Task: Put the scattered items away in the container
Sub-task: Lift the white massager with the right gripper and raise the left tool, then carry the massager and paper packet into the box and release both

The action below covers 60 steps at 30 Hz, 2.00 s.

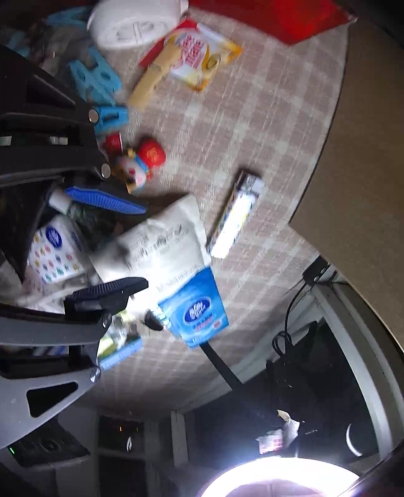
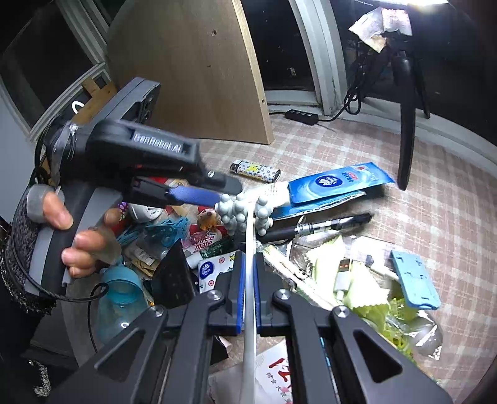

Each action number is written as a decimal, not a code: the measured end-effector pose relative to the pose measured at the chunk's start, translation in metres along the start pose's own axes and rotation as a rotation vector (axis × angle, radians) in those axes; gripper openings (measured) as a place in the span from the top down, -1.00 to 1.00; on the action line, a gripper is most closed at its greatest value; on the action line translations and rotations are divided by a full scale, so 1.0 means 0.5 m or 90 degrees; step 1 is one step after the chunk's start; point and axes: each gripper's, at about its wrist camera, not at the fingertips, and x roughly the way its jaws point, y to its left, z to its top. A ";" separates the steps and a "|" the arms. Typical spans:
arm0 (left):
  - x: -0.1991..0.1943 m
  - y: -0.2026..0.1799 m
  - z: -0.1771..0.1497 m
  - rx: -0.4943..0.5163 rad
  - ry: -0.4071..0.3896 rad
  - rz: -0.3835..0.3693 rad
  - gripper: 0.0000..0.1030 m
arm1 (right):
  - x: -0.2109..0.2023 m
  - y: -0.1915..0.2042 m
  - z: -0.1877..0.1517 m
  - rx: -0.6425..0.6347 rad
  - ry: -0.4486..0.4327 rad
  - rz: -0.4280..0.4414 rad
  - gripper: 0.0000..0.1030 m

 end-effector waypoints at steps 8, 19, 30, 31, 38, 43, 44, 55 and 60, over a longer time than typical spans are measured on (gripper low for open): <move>-0.041 -0.057 -0.036 0.345 -0.041 0.161 0.05 | -0.014 -0.020 0.001 0.018 -0.002 -0.002 0.90; 0.040 -0.132 -0.139 0.745 -0.004 0.278 0.03 | -0.010 -0.029 0.007 0.032 0.007 0.006 0.90; 0.058 -0.144 -0.070 0.674 -0.007 0.225 0.65 | -0.005 -0.035 0.006 0.049 0.009 0.013 0.90; 0.055 -0.143 -0.071 0.669 -0.006 0.224 0.83 | -0.005 -0.034 0.005 0.051 0.008 0.011 0.90; -0.003 -0.139 -0.044 0.611 -0.036 0.210 0.99 | -0.028 -0.027 0.005 0.071 -0.020 0.018 0.90; -0.093 -0.132 -0.029 0.571 -0.069 0.174 0.99 | -0.072 -0.012 0.008 0.094 -0.055 0.032 0.90; -0.114 -0.130 -0.031 0.568 -0.078 0.166 0.99 | -0.082 -0.009 0.008 0.097 -0.063 0.034 0.90; -0.374 -0.049 -0.109 0.525 -0.191 0.130 0.99 | -0.204 0.074 0.001 0.112 -0.139 0.049 0.91; -0.484 0.029 -0.143 0.493 -0.239 0.152 0.99 | -0.249 0.148 0.007 0.098 -0.167 0.079 0.91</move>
